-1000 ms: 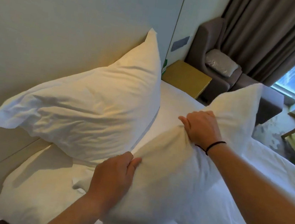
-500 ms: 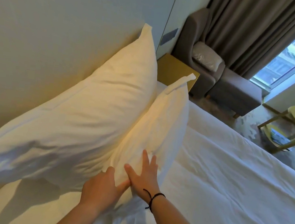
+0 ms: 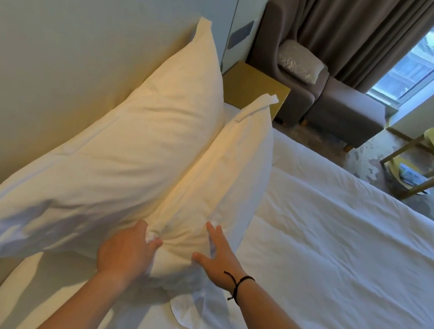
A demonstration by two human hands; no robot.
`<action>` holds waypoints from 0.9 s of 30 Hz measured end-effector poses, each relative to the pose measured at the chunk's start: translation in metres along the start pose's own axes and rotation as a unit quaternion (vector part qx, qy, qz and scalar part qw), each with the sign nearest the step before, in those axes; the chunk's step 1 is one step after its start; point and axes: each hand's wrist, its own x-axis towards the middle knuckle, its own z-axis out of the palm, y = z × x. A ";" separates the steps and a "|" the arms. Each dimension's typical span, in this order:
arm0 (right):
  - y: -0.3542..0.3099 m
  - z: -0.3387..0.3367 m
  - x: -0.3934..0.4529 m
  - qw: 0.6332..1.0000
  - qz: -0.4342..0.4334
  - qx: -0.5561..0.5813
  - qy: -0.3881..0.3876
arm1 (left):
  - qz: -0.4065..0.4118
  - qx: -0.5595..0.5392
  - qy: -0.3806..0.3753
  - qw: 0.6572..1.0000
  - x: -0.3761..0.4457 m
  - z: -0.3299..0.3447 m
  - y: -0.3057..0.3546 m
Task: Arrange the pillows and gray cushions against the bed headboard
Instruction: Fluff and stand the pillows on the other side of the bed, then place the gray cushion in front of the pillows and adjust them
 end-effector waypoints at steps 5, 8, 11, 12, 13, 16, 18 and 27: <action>0.069 -0.016 -0.063 0.993 0.077 0.071 0.047 | 0.082 0.080 0.080 0.990 -0.046 0.016 0.060; 0.133 -0.025 -0.115 0.978 0.131 0.125 0.100 | 0.179 0.120 0.078 0.973 -0.087 0.044 0.114; 0.210 -0.041 -0.174 0.954 0.195 0.181 0.136 | 0.237 0.150 -0.016 0.960 -0.136 0.078 0.176; 0.235 -0.049 -0.192 0.943 0.211 0.202 0.156 | 0.245 0.148 -0.056 0.957 -0.151 0.091 0.196; 0.263 -0.058 -0.211 0.929 0.229 0.227 0.183 | 0.256 0.138 -0.089 0.953 -0.165 0.105 0.215; 0.346 -0.085 -0.263 0.870 0.291 0.295 0.266 | 0.273 0.114 -0.173 0.940 -0.200 0.145 0.270; 0.404 -0.099 -0.299 0.838 0.330 0.310 0.305 | 0.281 0.109 -0.221 0.928 -0.217 0.174 0.301; 0.607 -0.118 -0.440 0.759 0.557 0.120 0.316 | 0.311 0.114 -0.296 0.896 -0.249 0.258 0.390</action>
